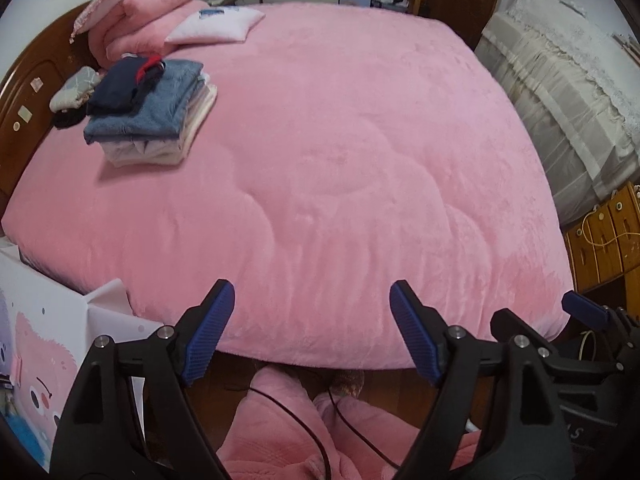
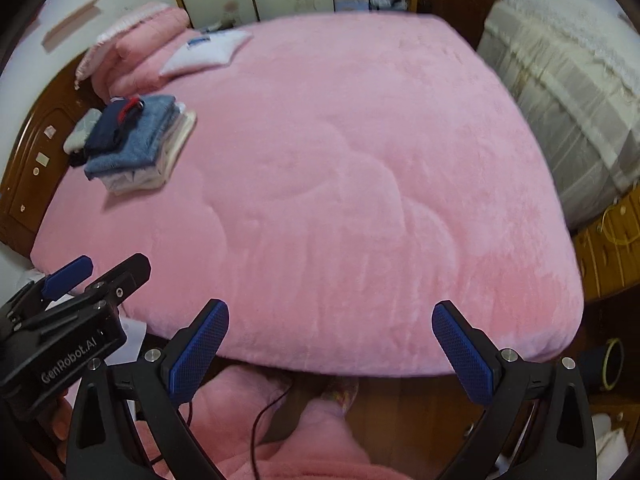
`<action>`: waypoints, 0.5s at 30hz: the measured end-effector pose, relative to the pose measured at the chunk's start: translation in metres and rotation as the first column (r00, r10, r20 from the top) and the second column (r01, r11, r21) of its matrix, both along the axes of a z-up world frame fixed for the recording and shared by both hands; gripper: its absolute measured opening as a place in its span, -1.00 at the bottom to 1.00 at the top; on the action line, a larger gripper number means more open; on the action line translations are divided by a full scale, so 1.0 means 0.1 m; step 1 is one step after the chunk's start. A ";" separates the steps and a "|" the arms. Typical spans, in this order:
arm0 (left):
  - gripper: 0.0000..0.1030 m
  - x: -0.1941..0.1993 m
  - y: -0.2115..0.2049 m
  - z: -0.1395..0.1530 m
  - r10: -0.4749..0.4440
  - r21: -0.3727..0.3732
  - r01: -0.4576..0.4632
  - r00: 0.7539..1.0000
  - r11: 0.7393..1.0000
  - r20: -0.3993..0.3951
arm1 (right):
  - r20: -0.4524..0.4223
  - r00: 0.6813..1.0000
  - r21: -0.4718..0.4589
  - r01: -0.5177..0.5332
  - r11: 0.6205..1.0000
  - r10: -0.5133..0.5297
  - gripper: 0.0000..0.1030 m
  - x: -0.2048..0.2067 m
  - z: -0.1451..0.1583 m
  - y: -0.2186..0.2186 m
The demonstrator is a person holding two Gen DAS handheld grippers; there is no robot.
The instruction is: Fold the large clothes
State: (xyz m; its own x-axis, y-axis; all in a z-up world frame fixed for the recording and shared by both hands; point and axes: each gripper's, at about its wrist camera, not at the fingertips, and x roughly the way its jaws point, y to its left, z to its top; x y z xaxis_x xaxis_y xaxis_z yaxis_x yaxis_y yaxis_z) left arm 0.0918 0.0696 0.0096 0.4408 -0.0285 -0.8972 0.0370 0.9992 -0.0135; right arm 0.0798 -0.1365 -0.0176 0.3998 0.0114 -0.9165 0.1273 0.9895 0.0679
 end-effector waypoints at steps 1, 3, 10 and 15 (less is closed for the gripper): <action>0.51 0.01 -0.01 -0.04 -0.002 0.002 0.002 1.000 1.000 -0.019 | -0.019 1.000 0.011 0.006 1.000 -0.005 0.99 0.02 -0.05 -0.04; 0.51 0.04 -0.01 -0.13 -0.009 0.010 0.010 0.999 1.000 -0.046 | -0.065 0.998 0.036 0.030 0.999 -0.027 0.99 0.04 -0.20 -0.10; 0.51 0.15 0.00 -0.34 -0.040 0.049 0.043 0.997 0.998 -0.068 | -0.087 0.995 0.008 0.046 0.999 -0.045 0.99 0.07 -0.40 -0.09; 0.52 0.17 0.02 -0.40 -0.044 0.072 0.046 0.998 0.996 -0.037 | -0.075 0.997 -0.013 0.032 0.999 -0.033 0.99 0.06 -0.45 0.05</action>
